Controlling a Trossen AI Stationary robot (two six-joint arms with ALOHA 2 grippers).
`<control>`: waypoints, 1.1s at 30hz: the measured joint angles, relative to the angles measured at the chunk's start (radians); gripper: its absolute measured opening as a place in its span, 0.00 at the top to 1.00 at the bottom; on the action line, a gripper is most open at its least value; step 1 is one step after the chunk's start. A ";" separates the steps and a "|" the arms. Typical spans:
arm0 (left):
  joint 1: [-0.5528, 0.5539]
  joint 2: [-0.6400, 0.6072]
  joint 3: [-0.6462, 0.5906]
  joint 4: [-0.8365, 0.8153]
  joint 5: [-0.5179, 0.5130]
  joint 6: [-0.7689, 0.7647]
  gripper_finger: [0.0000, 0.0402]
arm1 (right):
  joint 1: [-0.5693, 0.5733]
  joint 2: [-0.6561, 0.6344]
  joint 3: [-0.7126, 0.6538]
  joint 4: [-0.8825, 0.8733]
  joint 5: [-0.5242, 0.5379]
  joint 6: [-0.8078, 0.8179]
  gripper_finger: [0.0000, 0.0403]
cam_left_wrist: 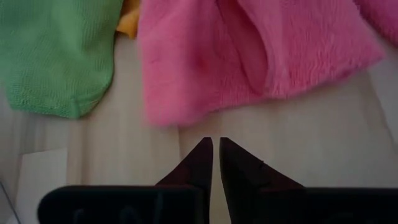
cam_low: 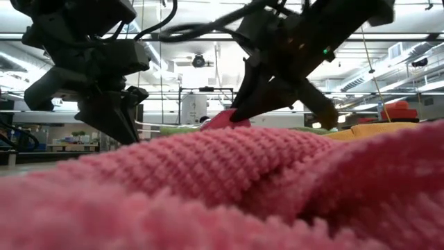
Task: Fold microfiber towels
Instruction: Fold the left pink microfiber towel
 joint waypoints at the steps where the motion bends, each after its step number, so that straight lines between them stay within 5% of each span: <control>1: 0.000 0.000 0.000 -0.010 0.000 0.003 0.91 | 0.006 0.000 0.000 0.000 0.000 0.000 0.91; 16: 0.000 0.000 0.000 -0.031 0.000 -0.019 0.93 | 0.074 0.000 0.000 0.058 0.012 0.109 0.91; 33: 0.000 0.000 0.000 -0.031 0.000 -0.021 0.95 | 0.115 0.000 0.000 0.053 -0.119 0.098 0.91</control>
